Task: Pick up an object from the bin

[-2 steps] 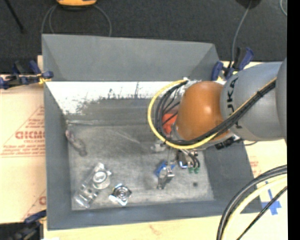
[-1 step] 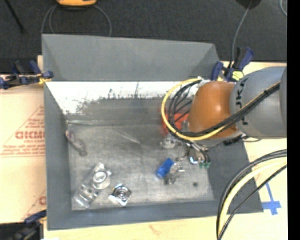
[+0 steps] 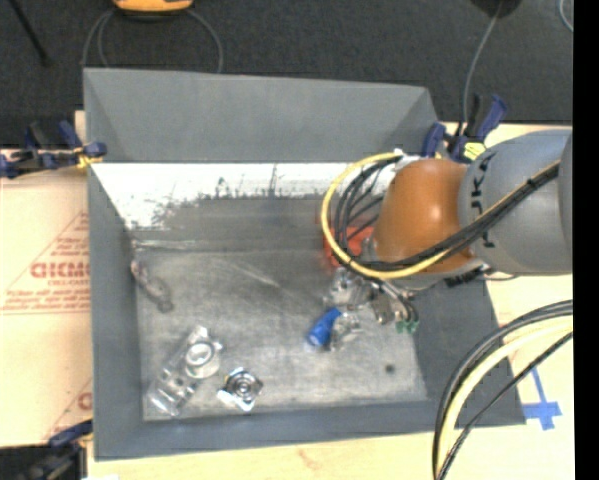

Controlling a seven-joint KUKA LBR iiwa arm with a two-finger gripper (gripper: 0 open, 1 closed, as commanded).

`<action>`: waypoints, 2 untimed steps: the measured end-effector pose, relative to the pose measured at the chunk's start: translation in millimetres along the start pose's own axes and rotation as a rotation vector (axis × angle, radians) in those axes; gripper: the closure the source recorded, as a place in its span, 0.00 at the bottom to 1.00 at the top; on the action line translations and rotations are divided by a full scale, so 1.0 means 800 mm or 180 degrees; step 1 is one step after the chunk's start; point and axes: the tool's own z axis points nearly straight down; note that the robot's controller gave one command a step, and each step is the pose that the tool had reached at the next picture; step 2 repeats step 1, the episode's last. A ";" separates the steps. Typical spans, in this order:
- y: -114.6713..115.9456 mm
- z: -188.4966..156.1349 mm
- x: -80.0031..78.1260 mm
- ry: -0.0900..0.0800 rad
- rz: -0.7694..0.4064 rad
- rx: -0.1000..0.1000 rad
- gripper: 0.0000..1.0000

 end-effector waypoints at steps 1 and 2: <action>0.017 -0.153 -0.002 0.0028 -0.0130 0.0007 1.00; 0.017 -0.153 -0.002 0.0028 -0.0130 0.0007 1.00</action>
Offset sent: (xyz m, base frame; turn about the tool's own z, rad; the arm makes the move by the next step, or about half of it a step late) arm -0.0046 0.0151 0.1167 -0.0453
